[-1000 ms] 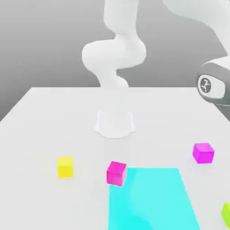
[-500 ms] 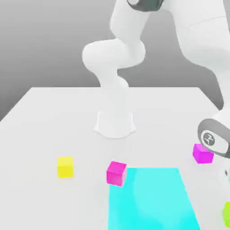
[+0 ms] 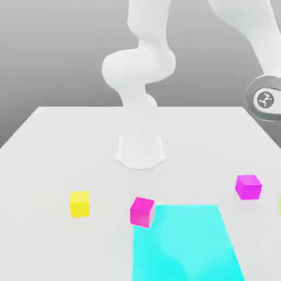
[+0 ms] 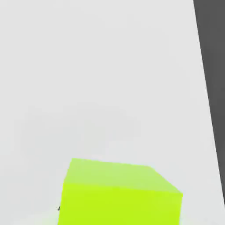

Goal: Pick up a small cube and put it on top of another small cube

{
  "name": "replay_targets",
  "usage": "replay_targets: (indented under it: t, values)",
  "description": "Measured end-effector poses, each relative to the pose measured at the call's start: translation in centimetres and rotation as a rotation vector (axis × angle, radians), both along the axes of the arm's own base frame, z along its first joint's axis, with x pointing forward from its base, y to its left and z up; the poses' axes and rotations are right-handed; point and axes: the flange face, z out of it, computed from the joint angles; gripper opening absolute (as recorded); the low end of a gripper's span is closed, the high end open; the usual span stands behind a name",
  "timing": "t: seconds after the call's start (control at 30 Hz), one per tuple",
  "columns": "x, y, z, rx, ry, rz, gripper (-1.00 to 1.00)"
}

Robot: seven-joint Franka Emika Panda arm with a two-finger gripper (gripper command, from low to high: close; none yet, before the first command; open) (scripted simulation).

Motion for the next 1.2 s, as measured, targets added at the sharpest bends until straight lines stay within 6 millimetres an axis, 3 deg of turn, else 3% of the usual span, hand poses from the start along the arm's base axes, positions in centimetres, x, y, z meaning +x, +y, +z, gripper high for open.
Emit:
replay_targets:
  t: [0.33,0.67,0.8,1.2]
  values:
    - [-8.1,0.2,1.5,0.052,-0.007,-0.168,-1.00]
    - [-17.1,-1.0,-0.8,0.080,0.097,-0.325,-1.00]
    - [-18.1,-0.7,-1.6,0.081,0.121,-0.333,-1.00]
    - [-18.1,-0.3,-5.3,0.087,0.129,-0.331,-1.00]
